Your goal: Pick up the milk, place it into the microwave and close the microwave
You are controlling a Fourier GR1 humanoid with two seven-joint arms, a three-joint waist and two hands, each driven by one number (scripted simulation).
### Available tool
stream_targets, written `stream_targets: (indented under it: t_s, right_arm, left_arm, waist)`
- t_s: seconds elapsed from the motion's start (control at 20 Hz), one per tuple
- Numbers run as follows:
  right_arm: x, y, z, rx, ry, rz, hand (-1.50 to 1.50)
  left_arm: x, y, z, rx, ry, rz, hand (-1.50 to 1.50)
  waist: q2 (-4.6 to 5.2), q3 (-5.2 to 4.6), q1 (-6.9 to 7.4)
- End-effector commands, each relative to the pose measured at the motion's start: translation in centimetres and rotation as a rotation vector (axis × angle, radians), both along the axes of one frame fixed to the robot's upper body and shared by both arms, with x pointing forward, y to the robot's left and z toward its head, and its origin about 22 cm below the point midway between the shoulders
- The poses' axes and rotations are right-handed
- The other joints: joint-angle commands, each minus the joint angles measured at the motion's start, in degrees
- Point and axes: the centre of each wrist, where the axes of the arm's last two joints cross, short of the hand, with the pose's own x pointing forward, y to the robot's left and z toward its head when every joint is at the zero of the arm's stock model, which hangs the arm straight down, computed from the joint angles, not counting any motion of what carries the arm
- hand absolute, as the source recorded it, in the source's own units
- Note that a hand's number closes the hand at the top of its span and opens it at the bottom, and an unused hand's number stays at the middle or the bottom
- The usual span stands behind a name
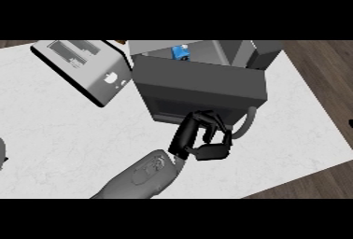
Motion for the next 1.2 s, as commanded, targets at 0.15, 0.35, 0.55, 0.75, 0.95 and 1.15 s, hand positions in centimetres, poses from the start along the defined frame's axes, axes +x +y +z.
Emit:
stream_targets:
  t_s: [0.15,0.35,0.55,0.75,0.95,1.15]
  right_arm:
    - [0.9,-0.6,2.1,-0.027,-0.016,0.042,-1.5]
    - [1.2,-0.6,2.9,-0.038,-0.012,0.048,-1.5]
    - [1.4,-1.3,3.7,-0.043,-0.017,0.042,-1.5]
    - [2.0,-1.8,4.7,-0.051,-0.024,0.051,-1.5]
    - [2.4,-2.0,4.8,-0.031,-0.033,0.043,-1.5]
    - [2.7,-2.5,5.7,-0.04,-0.046,0.044,-1.5]
  left_arm:
    - [3.4,-0.3,2.6,-0.059,-0.002,0.073,1.5]
    - [4.7,0.0,3.0,-0.068,0.013,0.111,1.5]
    - [6.0,-0.2,4.6,-0.137,-0.027,0.111,1.5]
    - [6.7,0.0,4.7,-0.151,-0.031,0.127,1.5]
    - [7.0,0.0,5.0,-0.178,-0.036,0.139,1.5]
    - [7.0,0.2,4.5,-0.191,-0.04,0.137,1.5]
  waist:
    - [0.84,0.11,-1.6]
    - [1.25,0.1,-2.08]
    - [1.53,0.06,-2.7]
    - [1.93,0.16,-3.17]
    - [2.29,0.27,-3.36]
    - [2.33,0.31,-3.73]
